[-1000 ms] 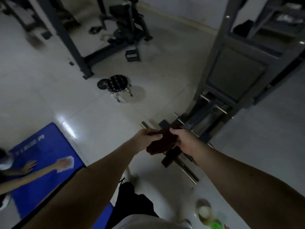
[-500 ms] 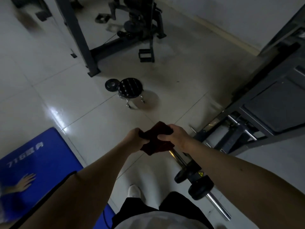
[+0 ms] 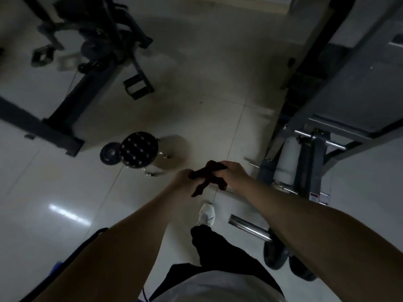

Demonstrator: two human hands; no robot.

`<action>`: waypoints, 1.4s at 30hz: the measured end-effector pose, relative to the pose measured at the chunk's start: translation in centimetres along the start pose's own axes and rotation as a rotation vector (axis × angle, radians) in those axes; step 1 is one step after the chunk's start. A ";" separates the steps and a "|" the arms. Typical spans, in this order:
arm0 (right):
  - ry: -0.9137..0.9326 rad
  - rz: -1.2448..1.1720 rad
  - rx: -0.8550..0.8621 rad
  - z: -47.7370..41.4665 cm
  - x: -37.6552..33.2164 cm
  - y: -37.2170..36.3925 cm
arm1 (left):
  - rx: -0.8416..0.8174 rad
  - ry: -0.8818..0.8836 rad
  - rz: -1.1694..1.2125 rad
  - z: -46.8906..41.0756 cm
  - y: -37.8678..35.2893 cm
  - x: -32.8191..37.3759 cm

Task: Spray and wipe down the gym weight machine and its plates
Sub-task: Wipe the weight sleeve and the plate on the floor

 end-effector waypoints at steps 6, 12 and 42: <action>-0.109 -0.085 0.278 -6.8 -1.1 4.5 | 0.035 -0.206 -0.361 -6.9 2.0 12.4; -0.234 -0.369 0.603 -7.7 -1.6 8.7 | -0.017 -0.326 -0.692 -11.1 -1.0 21.4; -0.592 -0.792 1.793 4.3 9.7 -7.7 | -0.824 -0.696 -1.377 -10.6 -18.2 11.7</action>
Point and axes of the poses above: each hand's wrist, its own z-axis away from the middle knuckle, its own y-axis out of the back of the hand, x = y × z, the point moved 4 cm from there along -z, towards the middle knuckle, and after that the axes turned 15 degrees about y, right-handed, at the moved point
